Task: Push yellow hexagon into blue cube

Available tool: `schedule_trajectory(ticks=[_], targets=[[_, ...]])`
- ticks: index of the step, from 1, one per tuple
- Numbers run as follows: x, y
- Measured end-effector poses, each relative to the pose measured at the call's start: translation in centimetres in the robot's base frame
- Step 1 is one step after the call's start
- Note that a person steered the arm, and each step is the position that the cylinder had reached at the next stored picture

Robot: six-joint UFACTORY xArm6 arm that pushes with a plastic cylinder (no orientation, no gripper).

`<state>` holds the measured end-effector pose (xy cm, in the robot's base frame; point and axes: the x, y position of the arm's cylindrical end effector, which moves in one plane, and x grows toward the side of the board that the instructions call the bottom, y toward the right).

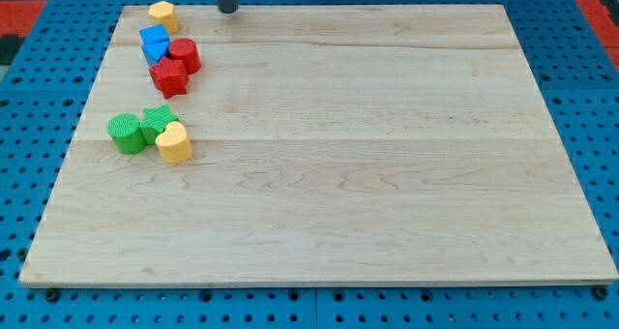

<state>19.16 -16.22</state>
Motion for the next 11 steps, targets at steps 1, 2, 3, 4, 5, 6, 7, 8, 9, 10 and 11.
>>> schedule_trajectory(ticks=[1, 2, 3, 4, 5, 6, 7, 8, 9, 10, 11], targets=[[0.1, -5.4], [0.1, -8.0], [0.0, -10.3], [1.1, -11.2], [4.2, -11.1], [3.0, -10.2], [1.8, -9.8], [0.1, -10.2], [0.0, -10.6], [0.0, -9.9], [2.2, -7.7]])
